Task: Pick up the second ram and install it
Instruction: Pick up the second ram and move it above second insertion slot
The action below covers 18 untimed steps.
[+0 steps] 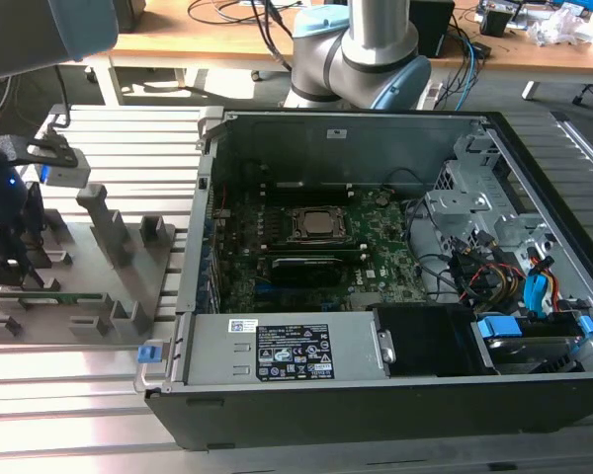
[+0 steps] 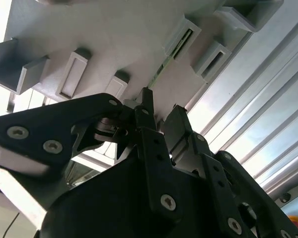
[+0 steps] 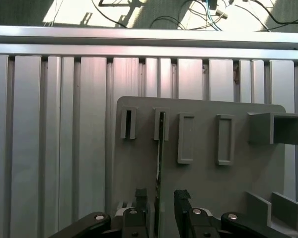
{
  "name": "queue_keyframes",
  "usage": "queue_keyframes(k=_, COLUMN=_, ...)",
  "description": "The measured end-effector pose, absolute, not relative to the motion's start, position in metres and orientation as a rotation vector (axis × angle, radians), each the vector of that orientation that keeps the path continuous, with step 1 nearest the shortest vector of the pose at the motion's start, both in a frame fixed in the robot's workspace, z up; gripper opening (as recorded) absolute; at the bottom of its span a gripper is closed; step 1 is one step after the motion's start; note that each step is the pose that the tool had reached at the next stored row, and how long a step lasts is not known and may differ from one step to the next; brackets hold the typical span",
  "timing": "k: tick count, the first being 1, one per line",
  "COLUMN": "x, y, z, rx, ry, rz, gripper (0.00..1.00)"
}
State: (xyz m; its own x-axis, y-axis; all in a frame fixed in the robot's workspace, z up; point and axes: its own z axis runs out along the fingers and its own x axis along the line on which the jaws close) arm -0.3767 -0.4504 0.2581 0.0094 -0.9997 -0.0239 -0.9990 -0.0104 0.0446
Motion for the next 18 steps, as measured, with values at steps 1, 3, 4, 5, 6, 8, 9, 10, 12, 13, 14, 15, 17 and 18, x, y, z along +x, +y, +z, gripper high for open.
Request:
queue_keyframes(k=1, x=-0.377, y=-0.450, z=0.257, rx=2.221, ry=-2.199, rz=-0.076, gripper=0.36)
queue_keyframes(k=3, x=-0.377, y=-0.451, z=0.256, rx=2.221, ry=-2.199, rz=-0.076, gripper=0.36)
queue_keyframes(k=4, x=-0.377, y=-0.451, z=0.256, rx=2.221, ry=-2.199, rz=-0.076, gripper=0.36)
queue_keyframes(k=5, x=-0.377, y=-0.451, z=0.255, rx=2.221, ry=-2.199, rz=-0.076, gripper=0.36)
queue_keyframes(k=6, x=-0.377, y=-0.451, z=0.255, rx=2.221, ry=-2.199, rz=-0.076, gripper=0.36)
queue_keyframes(k=8, x=-0.377, y=-0.451, z=0.251, rx=2.221, ry=-2.199, rz=-0.076, gripper=0.36)
queue_keyframes(k=9, x=-0.377, y=-0.452, z=0.250, rx=2.221, ry=-2.199, rz=-0.076, gripper=0.36)
queue_keyframes(k=10, x=-0.377, y=-0.454, z=0.249, rx=2.221, ry=-2.199, rz=-0.076, gripper=0.36)
queue_keyframes(k=12, x=-0.377, y=-0.457, z=0.246, rx=2.221, ry=-2.199, rz=-0.076, gripper=0.36)
queue_keyframes(k=13, x=-0.377, y=-0.457, z=0.243, rx=2.221, ry=-2.199, rz=-0.076, gripper=0.36)
queue_keyframes(k=14, x=-0.377, y=-0.455, z=0.237, rx=2.221, ry=-2.199, rz=-0.075, gripper=0.36)
queue_keyframes(k=15, x=-0.377, y=-0.451, z=0.233, rx=2.221, ry=-2.199, rz=-0.075, gripper=0.36)
queue_keyframes(k=17, x=-0.377, y=-0.448, z=0.226, rx=2.221, ry=-2.199, rz=-0.074, gripper=0.36)
queue_keyframes(k=18, x=-0.377, y=-0.448, z=0.221, rx=2.221, ry=-2.198, rz=-0.074, gripper=0.36)
